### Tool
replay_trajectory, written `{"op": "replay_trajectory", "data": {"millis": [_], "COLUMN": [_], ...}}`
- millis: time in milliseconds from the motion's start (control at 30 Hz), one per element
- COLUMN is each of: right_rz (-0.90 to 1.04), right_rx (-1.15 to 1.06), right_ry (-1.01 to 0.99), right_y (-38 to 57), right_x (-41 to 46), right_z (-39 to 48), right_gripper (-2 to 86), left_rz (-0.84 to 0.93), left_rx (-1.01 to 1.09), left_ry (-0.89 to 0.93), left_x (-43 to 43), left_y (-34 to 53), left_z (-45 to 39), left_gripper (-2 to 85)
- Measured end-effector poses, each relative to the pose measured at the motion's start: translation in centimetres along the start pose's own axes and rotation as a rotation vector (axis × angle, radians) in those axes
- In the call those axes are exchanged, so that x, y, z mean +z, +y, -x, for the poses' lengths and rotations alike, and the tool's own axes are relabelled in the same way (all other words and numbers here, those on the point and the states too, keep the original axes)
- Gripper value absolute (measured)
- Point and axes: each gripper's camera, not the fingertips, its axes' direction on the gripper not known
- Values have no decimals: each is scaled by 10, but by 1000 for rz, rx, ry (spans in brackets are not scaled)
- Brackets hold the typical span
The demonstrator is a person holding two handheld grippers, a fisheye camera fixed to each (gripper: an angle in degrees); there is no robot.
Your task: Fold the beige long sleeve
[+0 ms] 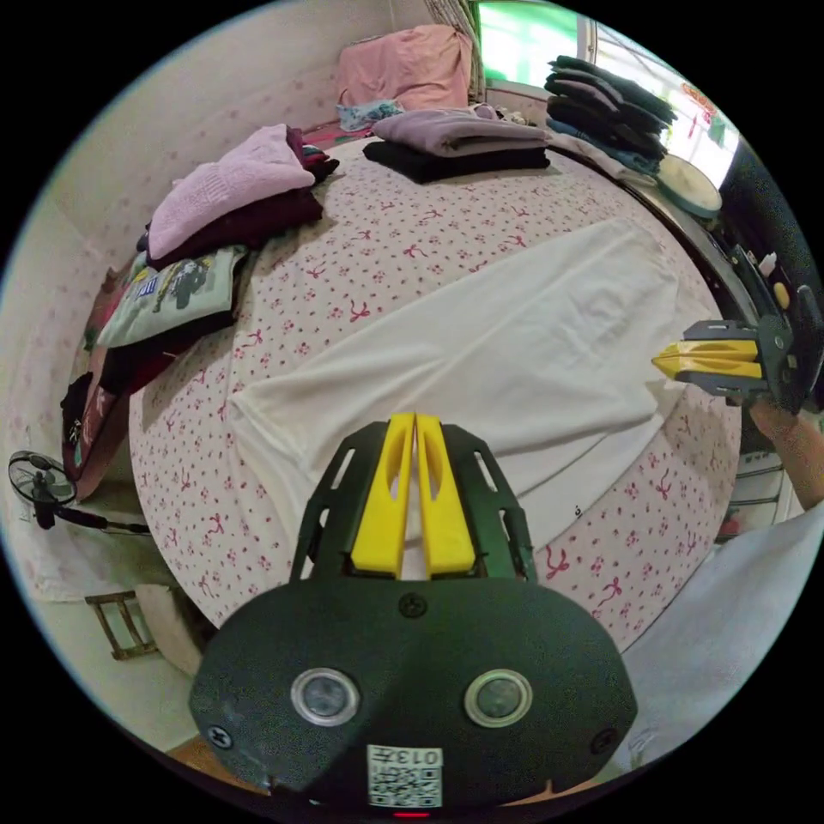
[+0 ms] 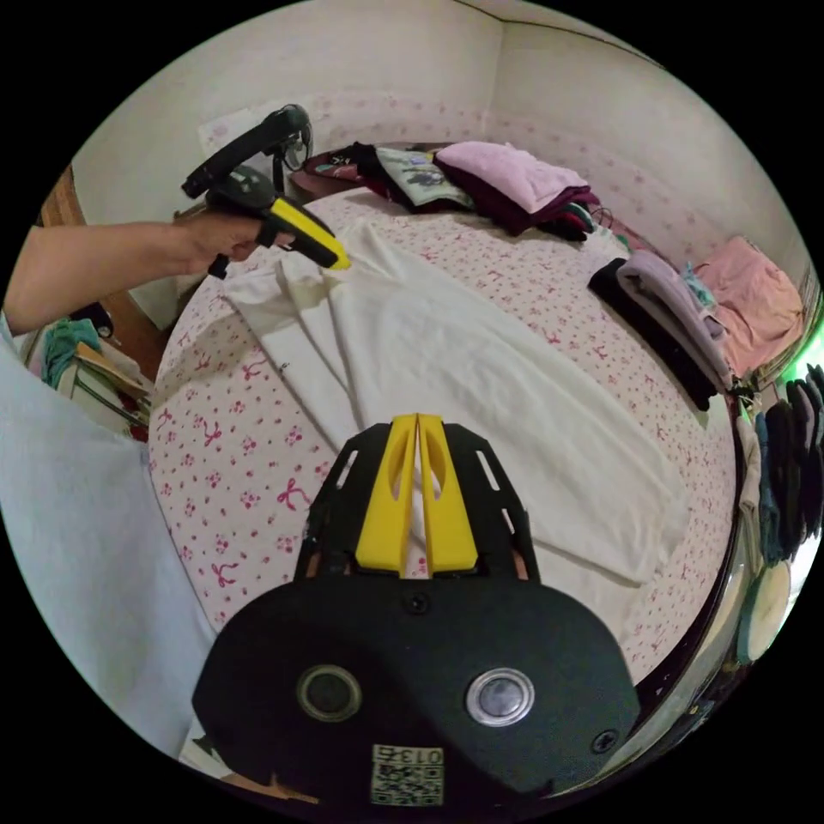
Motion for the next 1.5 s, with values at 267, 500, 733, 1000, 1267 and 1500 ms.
{"op": "replay_trajectory", "data": {"millis": [267,500,733,1000,1267,1500], "right_rz": [-1,-146,-76,47,69,63], "right_rx": [-2,52,-127,-226,-336,-155], "right_ry": [81,32,-90,-114,-124,-135], "right_y": [-64,-128,-267,-391,-416,-435], "right_x": [51,47,106,185,202,191], "right_z": [-14,-25,18,60,75,21], "right_gripper": [3,2,3,2,1,1], "left_rz": [88,-6,-5,-17,-161,-228], "left_rx": [-112,-194,-259,-269,-292,-180], "left_ry": [-39,-24,-21,4,72,86], "left_x": [9,-40,-68,-74,-79,-51], "left_y": [12,76,168,211,207,140], "left_z": [20,57,71,80,129,158], "left_gripper": [-3,-3,-2,-3,-3,-3]}}
